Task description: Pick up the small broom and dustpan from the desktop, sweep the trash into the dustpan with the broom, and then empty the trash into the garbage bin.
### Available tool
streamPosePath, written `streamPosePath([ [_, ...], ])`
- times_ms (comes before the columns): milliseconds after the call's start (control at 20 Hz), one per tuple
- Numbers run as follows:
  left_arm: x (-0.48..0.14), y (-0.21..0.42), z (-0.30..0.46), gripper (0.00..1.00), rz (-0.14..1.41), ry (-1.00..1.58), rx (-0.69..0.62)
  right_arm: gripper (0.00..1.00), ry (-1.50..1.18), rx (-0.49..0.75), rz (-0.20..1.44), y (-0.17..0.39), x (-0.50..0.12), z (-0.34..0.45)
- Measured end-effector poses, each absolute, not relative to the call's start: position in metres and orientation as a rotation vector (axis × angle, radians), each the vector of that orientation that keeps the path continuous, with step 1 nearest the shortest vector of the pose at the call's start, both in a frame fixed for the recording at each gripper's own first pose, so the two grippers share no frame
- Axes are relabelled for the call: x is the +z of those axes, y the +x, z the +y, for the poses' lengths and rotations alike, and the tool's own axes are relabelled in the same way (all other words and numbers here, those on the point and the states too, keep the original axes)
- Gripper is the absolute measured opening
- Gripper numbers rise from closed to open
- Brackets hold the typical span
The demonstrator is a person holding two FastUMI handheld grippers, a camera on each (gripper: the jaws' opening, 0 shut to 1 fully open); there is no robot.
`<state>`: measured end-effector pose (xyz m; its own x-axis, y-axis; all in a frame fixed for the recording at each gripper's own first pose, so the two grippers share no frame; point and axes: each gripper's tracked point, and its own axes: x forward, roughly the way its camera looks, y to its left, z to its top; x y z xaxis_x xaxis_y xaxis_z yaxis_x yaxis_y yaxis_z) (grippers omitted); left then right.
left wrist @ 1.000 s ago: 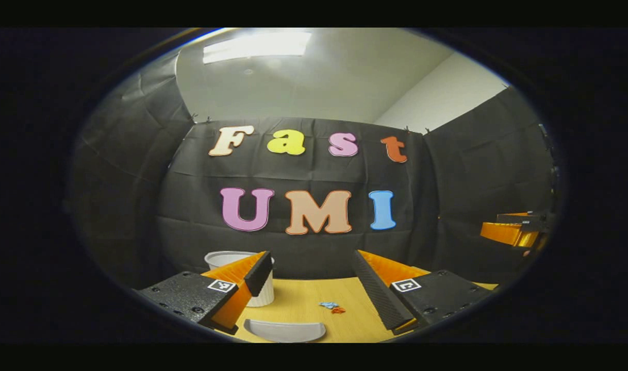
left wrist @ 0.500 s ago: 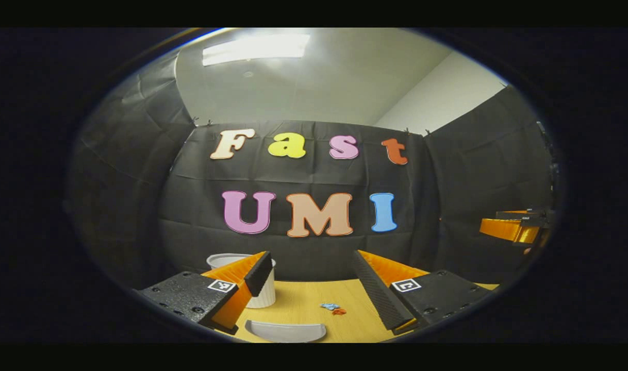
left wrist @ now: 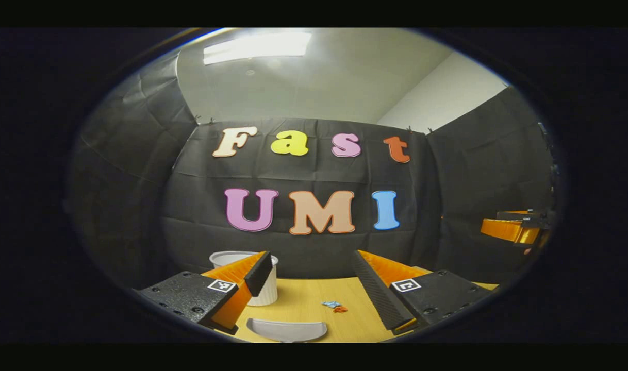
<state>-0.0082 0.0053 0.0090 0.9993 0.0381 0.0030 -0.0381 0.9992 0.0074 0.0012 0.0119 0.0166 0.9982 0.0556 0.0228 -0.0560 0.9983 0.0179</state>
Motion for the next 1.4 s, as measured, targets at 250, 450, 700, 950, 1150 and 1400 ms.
streamPosePath([
  [250,0.007,-0.009,0.007,0.93,0.003,0.003,0.045,0.92,0.026,0.069,-0.026,0.002,0.016,0.016],
  [450,0.004,-0.008,0.007,0.93,0.01,0.004,0.043,0.92,0.022,0.071,-0.023,0.003,0.014,0.016],
  [700,0.001,-0.009,0.007,0.93,0.016,0.0,0.047,0.92,0.017,0.08,-0.006,0.002,0.012,0.016],
  [950,-0.01,-0.012,0.006,0.93,0.044,-0.006,0.058,0.92,0.028,0.105,0.029,0.008,-0.001,0.019],
  [1150,-0.024,-0.015,0.005,0.93,0.084,-0.001,0.082,0.93,0.035,0.136,0.066,0.008,-0.016,0.015],
  [1400,-0.057,-0.028,0.006,0.94,0.172,-0.006,0.147,0.93,0.056,0.22,0.155,0.008,-0.05,0.015],
])
